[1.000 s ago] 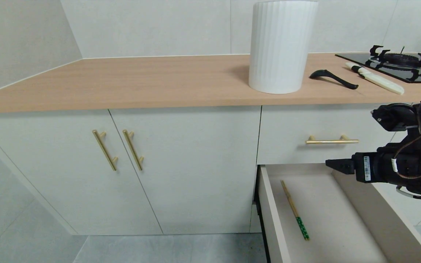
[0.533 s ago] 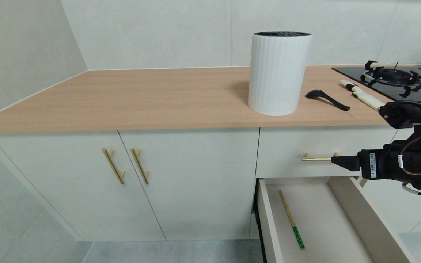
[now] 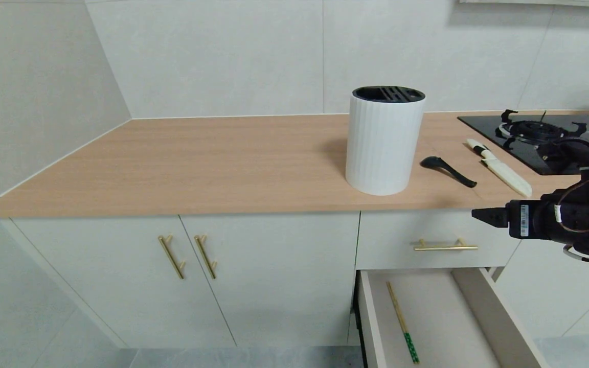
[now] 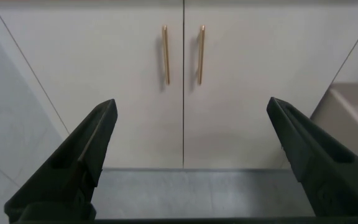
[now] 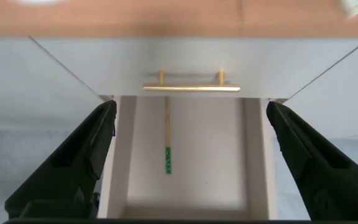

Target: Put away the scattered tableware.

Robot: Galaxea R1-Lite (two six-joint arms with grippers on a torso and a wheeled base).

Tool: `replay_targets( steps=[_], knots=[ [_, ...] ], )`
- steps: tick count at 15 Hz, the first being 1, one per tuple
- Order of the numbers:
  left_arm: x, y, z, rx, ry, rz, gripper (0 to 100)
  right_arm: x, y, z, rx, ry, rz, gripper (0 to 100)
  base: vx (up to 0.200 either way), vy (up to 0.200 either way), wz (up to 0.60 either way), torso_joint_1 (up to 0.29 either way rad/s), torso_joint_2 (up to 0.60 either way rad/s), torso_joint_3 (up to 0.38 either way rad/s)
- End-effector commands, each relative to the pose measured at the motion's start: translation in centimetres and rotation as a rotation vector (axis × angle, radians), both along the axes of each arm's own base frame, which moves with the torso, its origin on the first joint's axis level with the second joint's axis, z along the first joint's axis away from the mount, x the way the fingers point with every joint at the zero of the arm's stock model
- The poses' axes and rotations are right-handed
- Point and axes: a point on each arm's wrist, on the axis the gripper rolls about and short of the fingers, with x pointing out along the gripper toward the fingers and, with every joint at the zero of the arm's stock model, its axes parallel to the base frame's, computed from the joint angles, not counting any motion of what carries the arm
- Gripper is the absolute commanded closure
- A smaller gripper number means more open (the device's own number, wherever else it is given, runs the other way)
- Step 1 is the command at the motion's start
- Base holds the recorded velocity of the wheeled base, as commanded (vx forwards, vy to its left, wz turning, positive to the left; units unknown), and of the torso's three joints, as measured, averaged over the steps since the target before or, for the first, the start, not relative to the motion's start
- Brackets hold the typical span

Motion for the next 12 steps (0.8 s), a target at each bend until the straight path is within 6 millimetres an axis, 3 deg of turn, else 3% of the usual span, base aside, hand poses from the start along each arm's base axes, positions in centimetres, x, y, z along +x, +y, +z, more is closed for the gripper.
replay_targets(
  steps=[1, 4, 7, 9, 12],
  knots=[
    [0.0, 0.0, 0.0, -0.001, 0.000, 0.001, 0, 1.0, -0.4, -0.6, -0.005, 0.019, -0.023, 0, 0.000, 0.000, 0.00, 0.212, -0.50, -0.276],
    [0.0, 0.0, 0.0, -0.001, 0.001, 0.001, 0, 2.4, -0.9, -1.2, -0.023, 0.013, -0.044, 0, 0.000, 0.000, 0.00, 0.220, -0.51, -0.277],
    [0.0, 0.0, 0.0, -0.001, 0.000, 0.001, 0, 3.7, -2.0, -1.9, -0.081, 0.010, -0.019, 0, 0.000, 0.000, 0.00, 0.090, -0.19, -0.111],
    [0.0, 0.0, 0.0, -0.001, 0.000, 0.001, 0, 4.3, -3.1, -1.1, -0.106, -0.049, 0.066, 0, 0.000, 0.000, 0.00, 0.013, -0.03, -0.016],
    [0.0, 0.0, 0.0, -0.001, 0.000, 0.001, 0, 7.4, -4.1, 0.8, -0.078, -0.142, 0.145, 0, 0.000, 0.000, 0.00, 0.000, 0.00, 0.000]
  ],
)
